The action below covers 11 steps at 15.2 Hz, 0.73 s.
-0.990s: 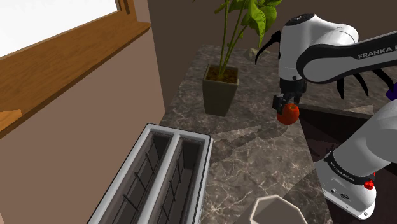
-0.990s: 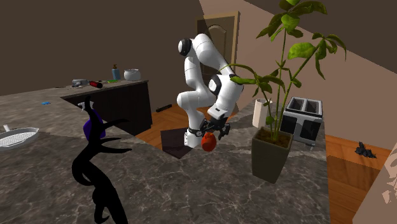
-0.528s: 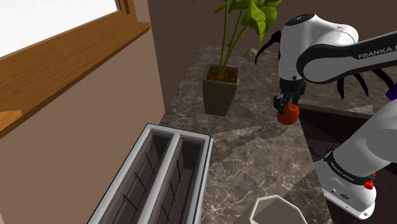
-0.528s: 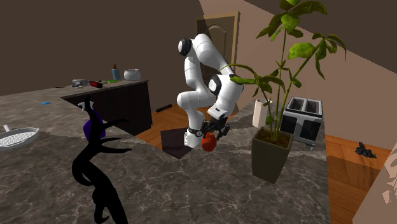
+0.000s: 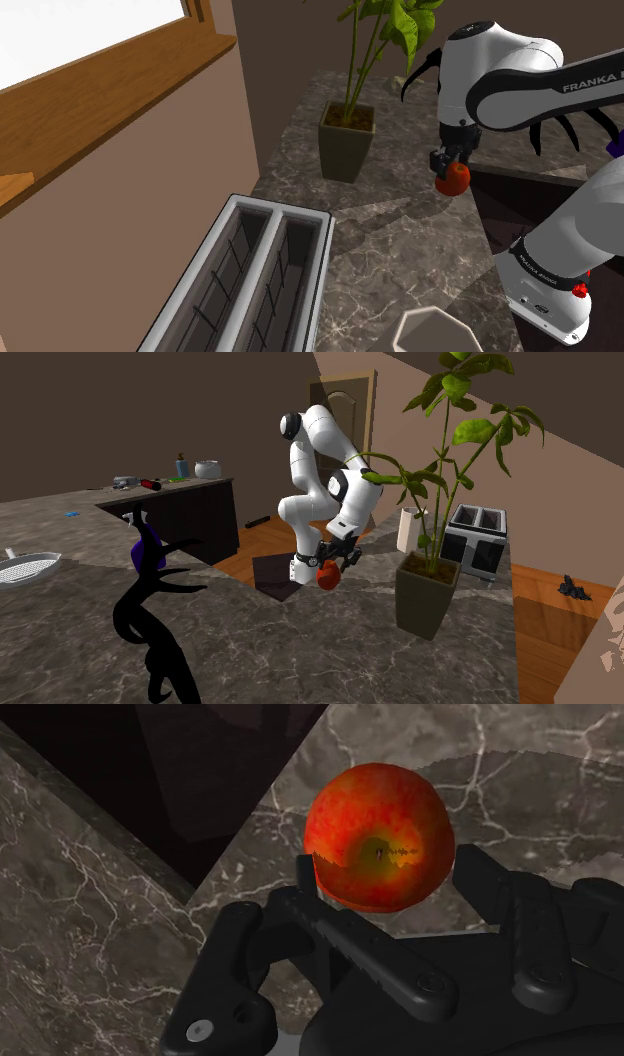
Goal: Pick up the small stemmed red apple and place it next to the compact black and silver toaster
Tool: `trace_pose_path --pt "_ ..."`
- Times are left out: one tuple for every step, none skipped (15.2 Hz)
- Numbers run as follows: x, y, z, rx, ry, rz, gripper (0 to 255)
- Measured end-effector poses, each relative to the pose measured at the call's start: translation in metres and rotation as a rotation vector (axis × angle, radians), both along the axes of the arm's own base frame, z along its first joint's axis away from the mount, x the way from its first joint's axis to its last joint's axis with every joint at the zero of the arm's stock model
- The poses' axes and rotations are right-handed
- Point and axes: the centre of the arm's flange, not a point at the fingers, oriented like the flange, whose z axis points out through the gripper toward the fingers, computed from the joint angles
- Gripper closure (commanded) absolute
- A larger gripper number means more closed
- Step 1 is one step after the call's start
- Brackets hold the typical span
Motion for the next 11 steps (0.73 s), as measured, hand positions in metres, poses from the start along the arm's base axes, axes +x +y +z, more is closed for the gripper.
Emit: trace_pose_path --pt "-0.001 0.000 0.002 0.000 0.001 0.000 255" --pt "-0.001 -0.001 0.005 0.000 0.002 0.000 255" --pt "-0.001 -0.001 0.010 -0.001 0.002 0.000 255" --pt "0.000 -0.001 0.016 0.000 0.001 0.000 255" --pt "-0.001 -0.001 0.020 -0.001 0.001 0.000 255" --pt "0.000 -0.001 0.026 -0.001 0.000 0.000 255" --pt "0.001 -0.001 0.031 -0.001 0.000 0.000 255" --pt "0.000 -0.001 0.036 -0.001 0.001 0.000 255" --pt "0.000 -0.001 0.041 -0.001 0.002 0.000 255" --pt "0.000 -0.001 0.046 -0.001 0.002 0.000 255" --pt "0.000 -0.001 0.052 -0.001 0.002 0.000 255"
